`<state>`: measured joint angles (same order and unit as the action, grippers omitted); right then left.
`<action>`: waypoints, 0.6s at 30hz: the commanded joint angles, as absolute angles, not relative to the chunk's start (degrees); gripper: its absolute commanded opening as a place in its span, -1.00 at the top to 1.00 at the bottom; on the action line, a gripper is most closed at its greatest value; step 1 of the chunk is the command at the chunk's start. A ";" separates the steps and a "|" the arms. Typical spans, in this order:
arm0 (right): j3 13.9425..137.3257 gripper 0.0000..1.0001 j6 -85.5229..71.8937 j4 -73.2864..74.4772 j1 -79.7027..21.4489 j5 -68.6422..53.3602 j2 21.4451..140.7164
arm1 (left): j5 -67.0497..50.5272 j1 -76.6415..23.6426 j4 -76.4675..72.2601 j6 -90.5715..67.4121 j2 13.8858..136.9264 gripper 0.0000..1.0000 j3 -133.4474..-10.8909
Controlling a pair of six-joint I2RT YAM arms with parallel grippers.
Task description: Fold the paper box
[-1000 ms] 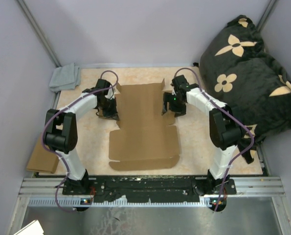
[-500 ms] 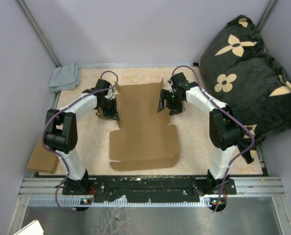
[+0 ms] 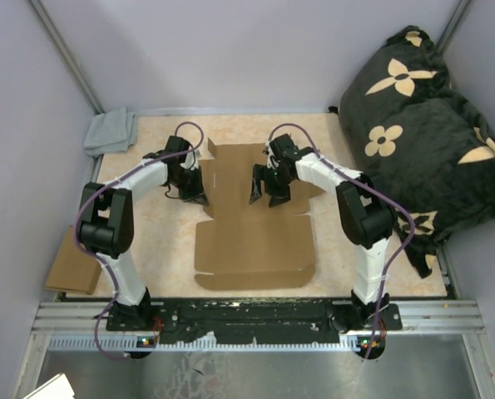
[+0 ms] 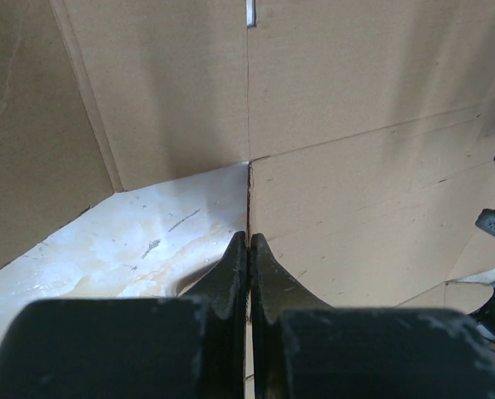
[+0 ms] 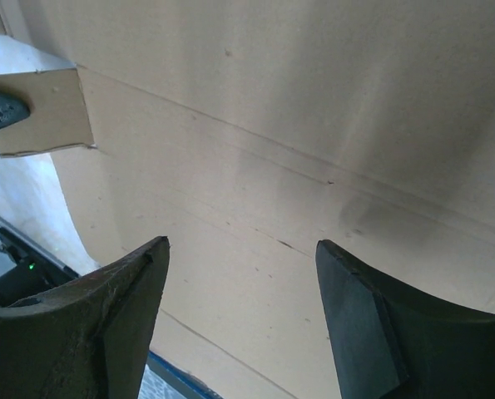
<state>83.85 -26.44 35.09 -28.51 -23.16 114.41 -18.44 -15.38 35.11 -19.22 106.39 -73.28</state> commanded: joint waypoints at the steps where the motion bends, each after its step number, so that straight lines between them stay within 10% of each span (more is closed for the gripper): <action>1: 87.90 -0.43 -26.75 35.94 -28.15 -19.37 109.85 | -18.09 -15.64 34.97 -18.49 107.67 1.00 -73.17; 18: 72.92 -0.36 -25.83 40.62 -20.21 -3.54 99.96 | -18.10 -15.61 34.72 -18.42 107.53 1.00 -72.60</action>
<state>74.11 -26.63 40.80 -19.25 -5.13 99.31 -18.46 -15.38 35.05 -19.22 106.41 -73.28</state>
